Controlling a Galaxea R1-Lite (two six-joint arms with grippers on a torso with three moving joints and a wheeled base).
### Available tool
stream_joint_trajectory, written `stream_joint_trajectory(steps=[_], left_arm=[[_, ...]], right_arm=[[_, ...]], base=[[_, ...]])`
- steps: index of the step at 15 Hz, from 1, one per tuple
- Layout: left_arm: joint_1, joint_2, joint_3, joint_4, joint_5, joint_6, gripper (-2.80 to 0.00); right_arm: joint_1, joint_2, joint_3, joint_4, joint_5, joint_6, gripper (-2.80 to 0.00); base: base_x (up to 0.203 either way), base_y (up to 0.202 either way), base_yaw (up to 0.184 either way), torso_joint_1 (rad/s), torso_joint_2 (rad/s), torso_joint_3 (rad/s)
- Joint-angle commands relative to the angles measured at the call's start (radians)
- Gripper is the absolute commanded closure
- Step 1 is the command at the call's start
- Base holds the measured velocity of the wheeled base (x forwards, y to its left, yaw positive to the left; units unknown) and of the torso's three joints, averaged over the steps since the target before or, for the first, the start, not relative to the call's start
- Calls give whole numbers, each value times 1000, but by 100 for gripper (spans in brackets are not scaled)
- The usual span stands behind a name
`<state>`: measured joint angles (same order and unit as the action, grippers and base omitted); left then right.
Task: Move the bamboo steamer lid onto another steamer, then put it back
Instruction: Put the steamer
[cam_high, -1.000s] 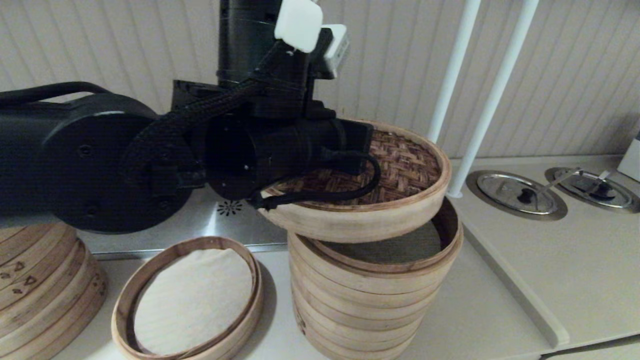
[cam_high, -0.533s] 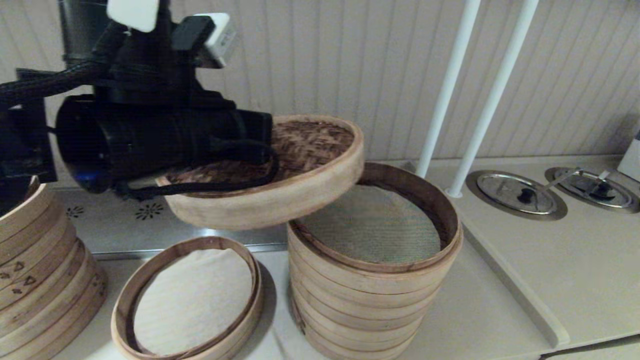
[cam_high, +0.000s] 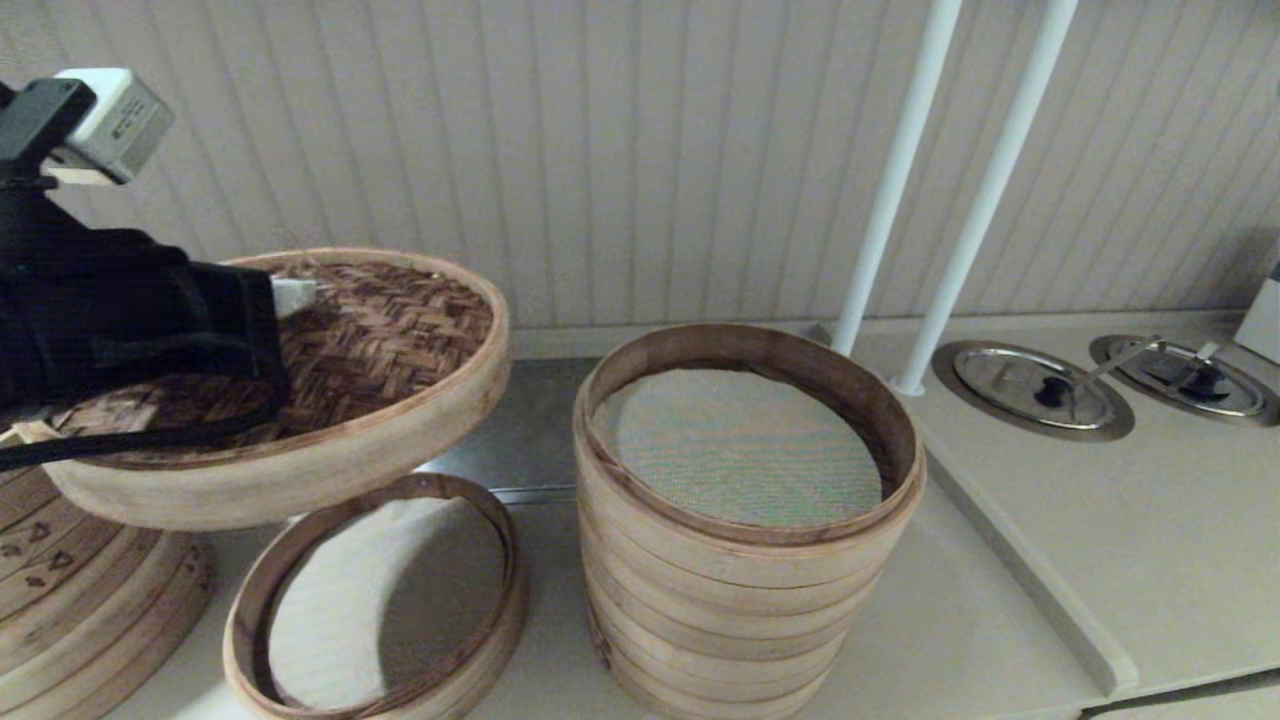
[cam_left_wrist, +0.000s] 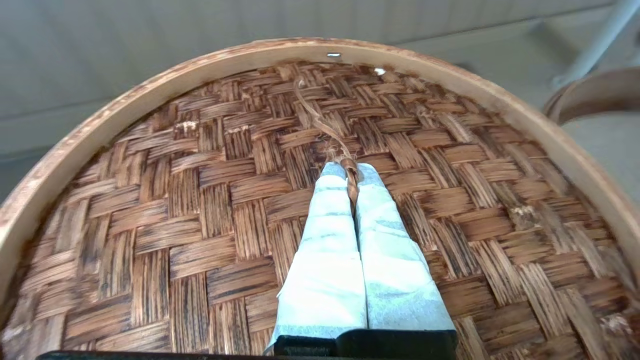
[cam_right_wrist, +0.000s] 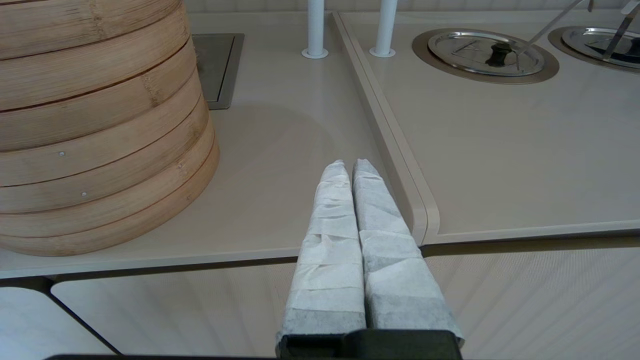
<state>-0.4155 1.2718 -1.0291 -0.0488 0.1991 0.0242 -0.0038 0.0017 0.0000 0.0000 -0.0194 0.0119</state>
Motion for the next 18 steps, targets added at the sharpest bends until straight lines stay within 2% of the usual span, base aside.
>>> stream_joint_trajectory(steps=[1,2,5,8,12,18], left_arm=[[54,-87,60,2,-12,5,0],[66,-103,97,1,-23,5,0],[132,-128,206,-10,-113,6,0],[172,-112,299,-67,-159,7,0],[186,-74,400,-193,-171,7,0],[198,-24,474,-245,-198,6,0]], right_arm=[[-1,0,3,0,-1,0,0],[1,0,3,0,0,0,0],[1,0,3,0,-1,0,0],[1,0,3,0,-1,0,0],[1,0,3,0,0,0,0],[-1,0,3,0,-1,0,0]], base=[[0,0,0,0,0,0],[0,0,0,0,0,0],[0,0,0,0,0,0],[0,0,0,0,0,0],[0,0,0,0,0,0],[0,0,0,0,0,0]])
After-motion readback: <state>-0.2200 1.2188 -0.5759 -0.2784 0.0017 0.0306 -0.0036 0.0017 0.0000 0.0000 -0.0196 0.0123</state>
